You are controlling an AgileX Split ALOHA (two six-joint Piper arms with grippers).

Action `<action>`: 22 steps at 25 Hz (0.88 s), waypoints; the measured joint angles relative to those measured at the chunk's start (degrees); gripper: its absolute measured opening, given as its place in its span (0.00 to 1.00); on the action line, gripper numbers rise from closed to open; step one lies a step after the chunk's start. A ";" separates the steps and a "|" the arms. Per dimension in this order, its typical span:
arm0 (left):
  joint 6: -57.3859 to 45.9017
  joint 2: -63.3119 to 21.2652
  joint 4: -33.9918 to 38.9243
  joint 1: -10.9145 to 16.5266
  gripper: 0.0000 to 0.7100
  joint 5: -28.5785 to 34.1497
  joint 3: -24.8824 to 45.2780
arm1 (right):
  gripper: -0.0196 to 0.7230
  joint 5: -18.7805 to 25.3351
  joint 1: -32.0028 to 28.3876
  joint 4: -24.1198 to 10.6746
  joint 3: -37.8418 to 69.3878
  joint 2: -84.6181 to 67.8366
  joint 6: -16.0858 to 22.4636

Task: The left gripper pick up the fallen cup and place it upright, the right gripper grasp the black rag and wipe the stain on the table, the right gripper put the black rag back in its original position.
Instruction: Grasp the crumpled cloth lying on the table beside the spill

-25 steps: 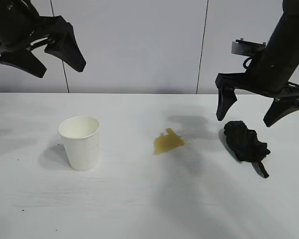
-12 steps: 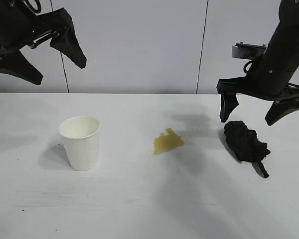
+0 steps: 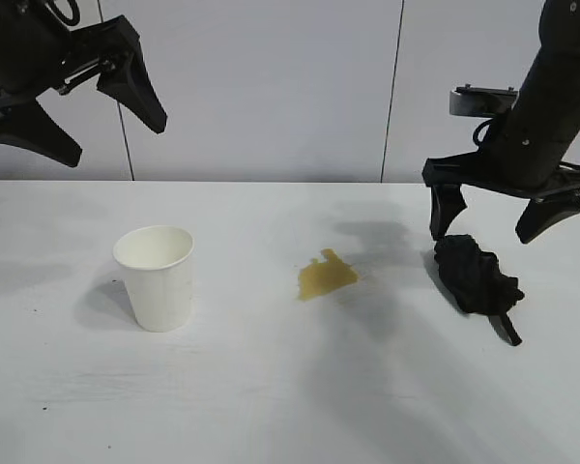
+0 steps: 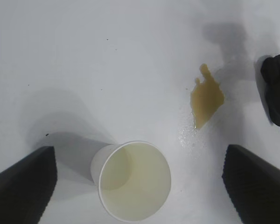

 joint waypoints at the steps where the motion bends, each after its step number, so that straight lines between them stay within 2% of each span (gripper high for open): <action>1: -0.05 0.00 0.00 0.00 0.98 0.00 0.00 | 0.90 0.00 0.00 0.06 0.00 0.65 0.00; 4: -0.05 0.00 0.00 0.00 0.98 0.00 0.00 | 0.83 0.00 0.00 0.12 0.00 1.54 0.00; 6: -0.10 0.00 0.00 0.00 0.98 0.00 0.00 | 0.75 0.00 0.00 0.16 0.00 2.08 0.06; 8: -0.10 0.00 0.00 0.00 0.98 0.00 0.00 | 0.58 0.12 0.00 0.23 0.00 2.81 0.68; 11: -0.16 0.00 0.00 0.00 0.98 0.00 0.00 | 0.24 0.19 0.00 0.36 0.00 3.16 1.79; 12: -0.16 0.04 0.00 0.00 0.98 0.00 0.00 | 0.19 0.19 0.00 0.36 0.00 3.16 1.96; 17: -0.16 0.04 0.04 0.00 0.98 0.05 0.00 | 0.19 0.43 0.00 1.22 -0.05 2.87 2.14; 19: -0.16 0.10 0.04 0.00 0.98 0.17 0.00 | 0.19 1.14 0.00 3.30 -0.05 1.82 1.86; 22: -0.16 0.33 0.04 0.00 0.98 0.48 0.00 | 0.19 1.71 0.00 8.90 -0.05 -1.36 -0.80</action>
